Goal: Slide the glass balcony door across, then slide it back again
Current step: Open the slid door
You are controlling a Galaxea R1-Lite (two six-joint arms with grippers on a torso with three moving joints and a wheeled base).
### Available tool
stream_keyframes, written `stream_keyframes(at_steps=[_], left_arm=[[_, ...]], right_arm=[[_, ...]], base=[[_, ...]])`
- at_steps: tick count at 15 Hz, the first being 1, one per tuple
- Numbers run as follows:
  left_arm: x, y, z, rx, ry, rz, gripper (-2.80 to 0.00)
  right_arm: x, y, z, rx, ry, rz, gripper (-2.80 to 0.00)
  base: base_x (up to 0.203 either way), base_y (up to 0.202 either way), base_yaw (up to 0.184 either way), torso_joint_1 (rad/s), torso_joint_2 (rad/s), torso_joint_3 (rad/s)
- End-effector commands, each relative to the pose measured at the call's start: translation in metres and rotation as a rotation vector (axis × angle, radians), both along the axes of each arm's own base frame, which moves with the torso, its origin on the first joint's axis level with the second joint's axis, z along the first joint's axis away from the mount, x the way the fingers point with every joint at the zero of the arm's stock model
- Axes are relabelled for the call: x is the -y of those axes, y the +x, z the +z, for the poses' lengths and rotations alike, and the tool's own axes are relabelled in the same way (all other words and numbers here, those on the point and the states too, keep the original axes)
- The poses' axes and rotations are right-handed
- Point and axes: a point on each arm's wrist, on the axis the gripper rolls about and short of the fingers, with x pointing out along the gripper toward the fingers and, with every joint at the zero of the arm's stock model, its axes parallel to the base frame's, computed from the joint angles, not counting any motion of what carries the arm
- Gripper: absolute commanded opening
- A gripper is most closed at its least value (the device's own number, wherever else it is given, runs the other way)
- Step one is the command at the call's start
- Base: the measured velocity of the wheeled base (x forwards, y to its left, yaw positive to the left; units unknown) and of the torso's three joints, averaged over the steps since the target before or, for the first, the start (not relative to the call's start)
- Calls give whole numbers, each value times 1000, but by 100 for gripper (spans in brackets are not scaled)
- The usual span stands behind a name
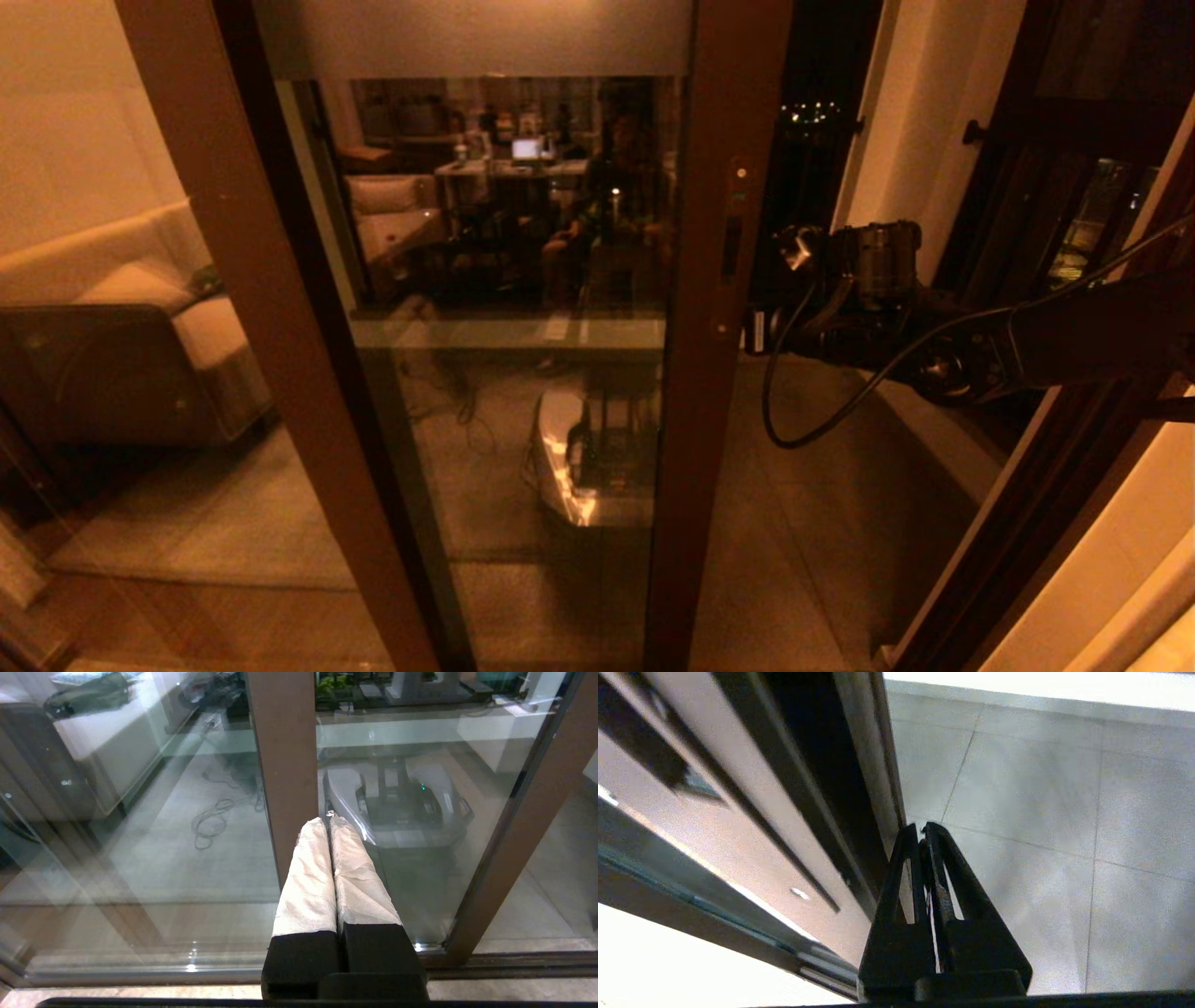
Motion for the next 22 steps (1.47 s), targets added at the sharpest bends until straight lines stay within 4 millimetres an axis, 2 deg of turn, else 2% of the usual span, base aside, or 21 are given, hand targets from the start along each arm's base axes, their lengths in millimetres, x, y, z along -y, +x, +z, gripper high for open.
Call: stream_keyframes(at_steps=[1,10,14,22], left_arm=[[0,0,0,1,1,0,-280],[0,0,0,-1,1,0,-280],[0,0,0,1,1,0,-280],[0,0,0,1,1,0,-280]], right_arm=[[-3,0,-4,-9,-3,6,-280],[-27,0,-21,-4,-20,8,-280],[-29,2,-25,3,-18,0,-280],[-43,-6,-32,-18,-26,37,-280]], base=[[0,0,0,0,0,0],[0,0,0,0,0,0],[0,0,0,0,0,0],[0,0,0,0,0,0]])
